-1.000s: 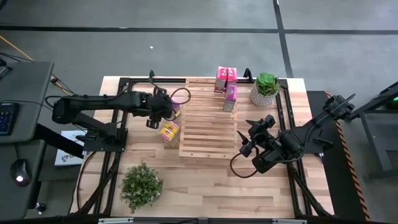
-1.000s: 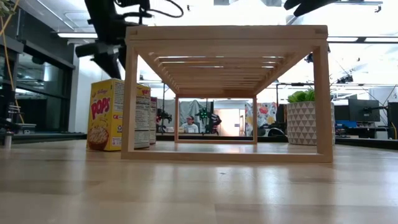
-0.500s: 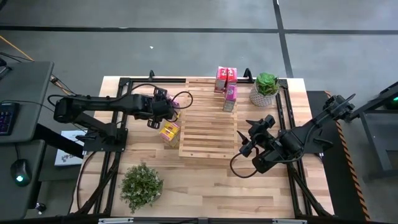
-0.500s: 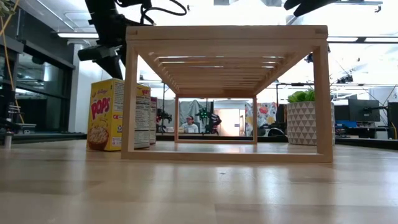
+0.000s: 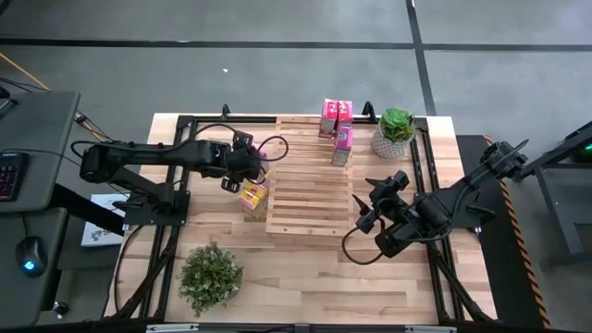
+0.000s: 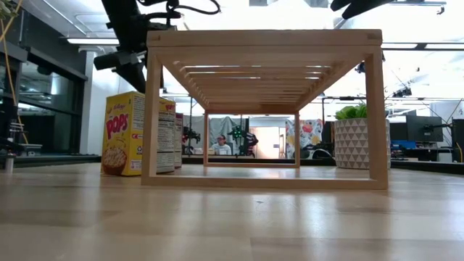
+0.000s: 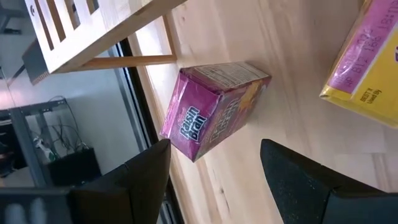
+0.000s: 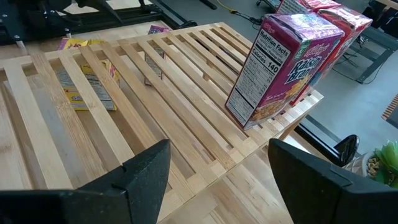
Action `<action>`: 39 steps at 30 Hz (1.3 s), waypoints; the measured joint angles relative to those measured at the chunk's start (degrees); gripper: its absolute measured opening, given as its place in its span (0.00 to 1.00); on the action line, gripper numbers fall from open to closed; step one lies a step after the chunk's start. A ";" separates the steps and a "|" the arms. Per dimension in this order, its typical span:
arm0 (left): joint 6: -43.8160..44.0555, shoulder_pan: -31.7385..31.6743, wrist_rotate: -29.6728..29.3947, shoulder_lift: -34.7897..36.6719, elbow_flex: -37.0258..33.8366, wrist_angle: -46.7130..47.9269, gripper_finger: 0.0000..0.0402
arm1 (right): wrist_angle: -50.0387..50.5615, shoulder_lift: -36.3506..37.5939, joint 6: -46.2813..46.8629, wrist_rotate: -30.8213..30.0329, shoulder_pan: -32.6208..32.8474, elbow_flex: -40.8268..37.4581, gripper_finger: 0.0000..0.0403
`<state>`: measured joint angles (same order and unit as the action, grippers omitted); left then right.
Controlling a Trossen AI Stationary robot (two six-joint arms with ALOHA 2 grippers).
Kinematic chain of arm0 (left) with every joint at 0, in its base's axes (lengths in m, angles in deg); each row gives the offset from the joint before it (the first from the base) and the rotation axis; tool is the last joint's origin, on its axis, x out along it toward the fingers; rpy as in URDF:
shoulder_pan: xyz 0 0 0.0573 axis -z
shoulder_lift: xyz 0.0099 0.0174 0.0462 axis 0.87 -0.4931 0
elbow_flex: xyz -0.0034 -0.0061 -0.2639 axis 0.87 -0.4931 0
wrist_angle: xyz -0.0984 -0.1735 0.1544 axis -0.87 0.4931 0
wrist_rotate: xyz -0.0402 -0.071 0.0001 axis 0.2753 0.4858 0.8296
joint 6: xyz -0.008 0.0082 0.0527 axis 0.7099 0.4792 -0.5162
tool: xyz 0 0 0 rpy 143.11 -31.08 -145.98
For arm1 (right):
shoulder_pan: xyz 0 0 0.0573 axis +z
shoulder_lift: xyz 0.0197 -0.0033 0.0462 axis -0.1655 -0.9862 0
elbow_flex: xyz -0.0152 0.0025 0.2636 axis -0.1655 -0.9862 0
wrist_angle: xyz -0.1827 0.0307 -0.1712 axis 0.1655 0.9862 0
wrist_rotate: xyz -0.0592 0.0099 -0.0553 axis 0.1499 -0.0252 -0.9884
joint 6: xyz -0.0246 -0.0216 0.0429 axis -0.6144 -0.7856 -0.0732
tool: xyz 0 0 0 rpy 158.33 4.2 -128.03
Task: Stack cereal on shelf
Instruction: Put the purple cereal box on the shelf aligned with the other purple cereal box
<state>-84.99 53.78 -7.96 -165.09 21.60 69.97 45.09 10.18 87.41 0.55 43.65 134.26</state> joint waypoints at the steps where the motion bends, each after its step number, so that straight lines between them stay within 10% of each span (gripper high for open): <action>1: -0.31 0.00 -0.05 0.00 0.00 -0.08 0.60 | 0.00 -0.02 0.00 0.00 0.00 0.00 0.66; 18: -0.45 -0.27 -0.41 0.00 0.00 -0.47 0.60 | -0.02 -0.02 0.00 -0.17 0.00 0.00 0.66; 39: 5.51 -3.43 0.76 0.00 0.00 -2.76 0.86 | -0.04 -0.02 0.01 -0.15 -0.02 0.00 0.66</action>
<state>-79.48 50.35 -7.20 -165.09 21.60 67.20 45.05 10.17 87.42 0.40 43.63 134.26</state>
